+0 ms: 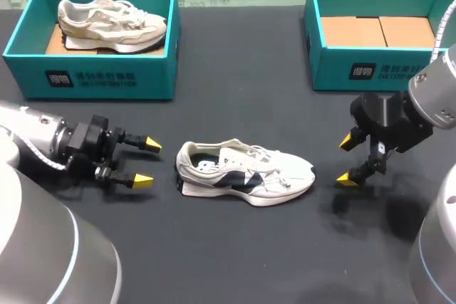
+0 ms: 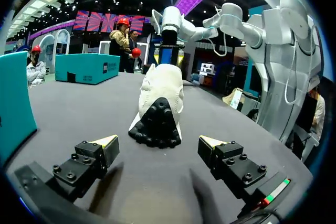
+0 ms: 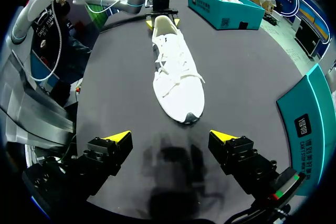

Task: Take the shoe out of the shoebox, open the shoe tongue, remove and reinsert the insole, then place the shoe into the shoebox

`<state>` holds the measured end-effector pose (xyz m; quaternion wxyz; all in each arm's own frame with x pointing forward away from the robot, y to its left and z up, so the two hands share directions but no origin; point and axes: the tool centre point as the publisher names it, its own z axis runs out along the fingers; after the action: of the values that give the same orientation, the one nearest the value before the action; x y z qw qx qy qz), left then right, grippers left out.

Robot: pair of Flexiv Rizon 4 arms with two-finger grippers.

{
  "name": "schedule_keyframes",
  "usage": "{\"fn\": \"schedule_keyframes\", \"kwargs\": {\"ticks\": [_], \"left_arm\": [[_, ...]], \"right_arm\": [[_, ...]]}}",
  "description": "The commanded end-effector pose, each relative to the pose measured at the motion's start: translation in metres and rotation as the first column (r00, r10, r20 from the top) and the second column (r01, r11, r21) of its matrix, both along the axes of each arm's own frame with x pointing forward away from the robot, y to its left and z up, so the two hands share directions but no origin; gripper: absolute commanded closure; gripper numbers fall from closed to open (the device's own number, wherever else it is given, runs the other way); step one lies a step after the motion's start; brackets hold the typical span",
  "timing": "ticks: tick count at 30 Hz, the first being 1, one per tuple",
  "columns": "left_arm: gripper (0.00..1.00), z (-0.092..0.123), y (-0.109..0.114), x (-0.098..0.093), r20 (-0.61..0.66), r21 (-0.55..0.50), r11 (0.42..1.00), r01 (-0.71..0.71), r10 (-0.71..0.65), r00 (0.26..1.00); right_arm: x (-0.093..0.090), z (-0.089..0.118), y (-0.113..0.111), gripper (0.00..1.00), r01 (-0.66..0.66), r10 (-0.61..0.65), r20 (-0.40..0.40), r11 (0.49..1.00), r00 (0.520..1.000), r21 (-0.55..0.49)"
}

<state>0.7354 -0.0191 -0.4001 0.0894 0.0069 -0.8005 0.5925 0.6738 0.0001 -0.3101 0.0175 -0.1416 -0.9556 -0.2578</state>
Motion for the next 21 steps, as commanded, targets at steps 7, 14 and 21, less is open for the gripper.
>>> {"fn": "schedule_keyframes", "kwargs": {"ticks": [7,14,21], "left_arm": [[0.0,0.0,-0.006,-0.004,0.029,0.0,0.999,-0.047,0.047,0.998],[0.0,-0.002,-0.019,-0.003,0.044,0.006,0.999,-0.052,0.052,0.998],[0.0,-0.004,-0.034,-0.002,0.044,0.01,0.999,-0.053,0.053,0.998]], "right_arm": [[-0.001,0.0,0.0,0.0,0.001,-0.001,0.002,1.0,1.0,-0.002],[-0.001,0.0,0.0,0.0,0.001,-0.001,0.002,1.0,1.0,-0.002],[-0.001,0.0,0.0,0.0,0.001,-0.001,0.002,1.0,1.0,-0.002]]}}
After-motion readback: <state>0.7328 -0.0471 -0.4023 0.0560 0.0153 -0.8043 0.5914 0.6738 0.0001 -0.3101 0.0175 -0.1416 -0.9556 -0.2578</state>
